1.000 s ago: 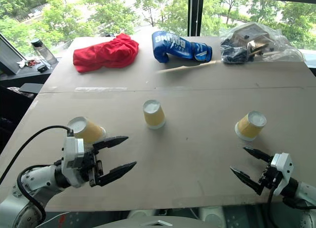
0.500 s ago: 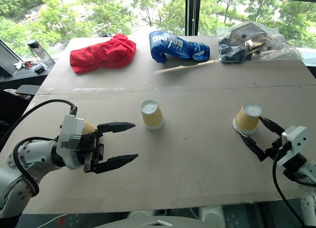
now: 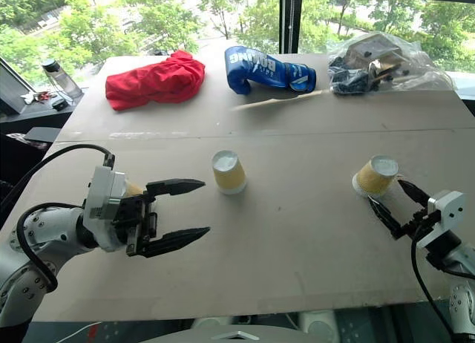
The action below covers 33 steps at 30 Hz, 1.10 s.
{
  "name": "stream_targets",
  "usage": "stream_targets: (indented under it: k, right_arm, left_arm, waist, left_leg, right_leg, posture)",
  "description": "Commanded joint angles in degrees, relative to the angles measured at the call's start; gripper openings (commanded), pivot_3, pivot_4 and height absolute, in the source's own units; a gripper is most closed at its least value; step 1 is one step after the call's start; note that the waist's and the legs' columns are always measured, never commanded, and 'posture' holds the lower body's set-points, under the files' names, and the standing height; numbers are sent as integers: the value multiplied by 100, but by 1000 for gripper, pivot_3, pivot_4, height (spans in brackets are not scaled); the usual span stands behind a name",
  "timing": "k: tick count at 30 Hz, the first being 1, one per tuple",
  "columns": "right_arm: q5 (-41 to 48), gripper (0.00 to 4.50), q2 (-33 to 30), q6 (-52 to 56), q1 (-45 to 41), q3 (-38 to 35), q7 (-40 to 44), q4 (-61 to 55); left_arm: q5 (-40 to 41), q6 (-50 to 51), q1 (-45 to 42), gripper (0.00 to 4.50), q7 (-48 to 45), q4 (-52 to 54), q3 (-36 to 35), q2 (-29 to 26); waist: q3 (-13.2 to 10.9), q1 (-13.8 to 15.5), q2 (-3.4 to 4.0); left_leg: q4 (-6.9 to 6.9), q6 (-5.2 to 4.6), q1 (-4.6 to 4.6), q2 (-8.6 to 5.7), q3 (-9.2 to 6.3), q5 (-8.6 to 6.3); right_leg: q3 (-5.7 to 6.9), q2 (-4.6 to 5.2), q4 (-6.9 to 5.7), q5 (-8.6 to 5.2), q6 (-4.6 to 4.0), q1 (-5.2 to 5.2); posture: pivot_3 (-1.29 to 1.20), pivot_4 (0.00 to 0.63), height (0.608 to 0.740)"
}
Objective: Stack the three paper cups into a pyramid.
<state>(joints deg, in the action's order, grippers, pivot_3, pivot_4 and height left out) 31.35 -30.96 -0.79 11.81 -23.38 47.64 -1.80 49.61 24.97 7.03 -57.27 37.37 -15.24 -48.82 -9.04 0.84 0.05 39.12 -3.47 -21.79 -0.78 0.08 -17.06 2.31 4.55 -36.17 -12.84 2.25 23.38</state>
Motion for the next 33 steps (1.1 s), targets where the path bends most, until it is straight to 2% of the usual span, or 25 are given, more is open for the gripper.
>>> stream_targets:
  k: [1,11,20,23,26,27,33]
  right_arm:
    - [31,4457,36,-139,-152,-211,-128,-37]
    - [-282,4457,94,-137,-865,34,-426,371]
    - [-176,4457,179,-7,-1377,144,-285,723]
    - [-155,3608,210,37,-1422,184,-238,704]
    - [-153,2120,228,57,-1451,206,-245,666]
    - [-153,1787,231,54,-1457,207,-247,656]
    - [-202,1740,214,39,-1435,277,-234,531]
  left_arm:
    - [186,35,-128,4500,109,225,-149,27]
    - [404,280,-536,4500,334,337,-61,-15]
    - [515,460,-695,4500,647,525,-69,37]
    - [489,468,-676,4500,673,543,-57,26]
    - [463,463,-671,4500,673,542,-49,19]
    - [446,458,-667,4500,665,536,-43,17]
    - [391,439,-647,4500,650,519,-10,30]
  waist:
    - [0,-6,0]
    - [0,-6,0]
    - [-1,-4,0]
    - [-1,-5,1]
    - [-1,-5,1]
    - [-1,-6,1]
    - [-1,-6,1]
  left_leg:
    - [0,0,1,0,1,0]
    - [1,6,5,0,4,4]
    - [1,20,5,0,5,12]
    - [1,21,5,0,5,13]
    - [1,20,5,0,5,12]
    - [1,20,5,0,5,12]
    - [1,20,6,0,5,12]
  right_leg:
    - [-1,0,-2,0,0,0]
    - [-5,-11,-14,0,0,2]
    - [-6,-12,-15,2,3,2]
    - [-6,-12,-15,2,4,2]
    - [-7,-11,-15,1,2,2]
    - [-7,-12,-16,1,2,2]
    - [-7,-13,-18,2,2,2]
  posture:
    - [0,150,737]
    - [0,150,737]
    - [0,150,737]
    - [0,150,737]
    - [0,150,737]
    - [0,150,737]
    - [0,150,737]
